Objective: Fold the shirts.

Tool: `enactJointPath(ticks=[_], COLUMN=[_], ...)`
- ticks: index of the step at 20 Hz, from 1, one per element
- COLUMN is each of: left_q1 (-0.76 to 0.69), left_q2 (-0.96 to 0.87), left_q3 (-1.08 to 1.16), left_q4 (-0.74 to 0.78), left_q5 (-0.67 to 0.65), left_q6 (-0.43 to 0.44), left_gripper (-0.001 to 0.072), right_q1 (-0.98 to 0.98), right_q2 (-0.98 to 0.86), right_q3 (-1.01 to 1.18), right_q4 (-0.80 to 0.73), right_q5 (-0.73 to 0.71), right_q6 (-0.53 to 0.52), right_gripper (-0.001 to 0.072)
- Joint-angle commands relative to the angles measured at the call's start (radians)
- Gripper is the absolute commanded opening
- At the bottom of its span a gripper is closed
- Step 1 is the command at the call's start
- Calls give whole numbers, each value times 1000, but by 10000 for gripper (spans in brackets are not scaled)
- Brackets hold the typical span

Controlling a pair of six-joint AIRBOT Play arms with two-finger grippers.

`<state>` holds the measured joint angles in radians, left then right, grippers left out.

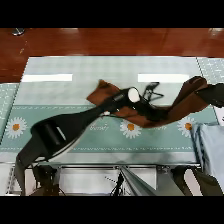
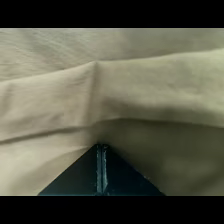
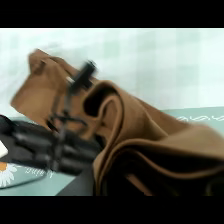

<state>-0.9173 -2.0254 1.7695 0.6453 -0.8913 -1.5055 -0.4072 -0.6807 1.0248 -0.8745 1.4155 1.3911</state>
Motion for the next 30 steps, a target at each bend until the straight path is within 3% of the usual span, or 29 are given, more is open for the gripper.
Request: enactJointPath(ticks=[1,6,10,12,16,21,26,27,28,29,30], left_q1=[-32,235,484,614,816,876,873,873,873,873,873], left_q2=[-41,58,262,418,806,1229,1400,1401,1394,1388,1383], left_q3=[57,79,8,-104,-388,-763,-1034,-1064,-1083,-1101,-1112], left_q4=[-66,-34,243,327,340,343,338,334,330,327,322], left_q5=[-16,-191,-317,-321,-240,-156,-131,-129,-126,-109,-91], left_q6=[13,12,-44,-55,-22,-22,-71,-71,-71,-71,-71], left_gripper=[18,18,18,18,18,19,18,18,18,18,19], right_q1=[0,74,311,431,643,787,828,829,827,815,796], right_q2=[5,-16,-101,-175,-443,-842,-1109,-1137,-1152,-1154,-1144], right_q3=[-1,0,0,2,129,445,655,669,671,671,671], right_q4=[12,18,21,32,31,32,114,133,153,161,160], right_q5=[-8,-22,-132,-236,-336,-383,-382,-381,-372,-343,-297], right_q6=[-9,-8,19,24,16,22,42,43,57,60,58], right_gripper=[23,22,23,23,23,23,24,139,464,622,622])
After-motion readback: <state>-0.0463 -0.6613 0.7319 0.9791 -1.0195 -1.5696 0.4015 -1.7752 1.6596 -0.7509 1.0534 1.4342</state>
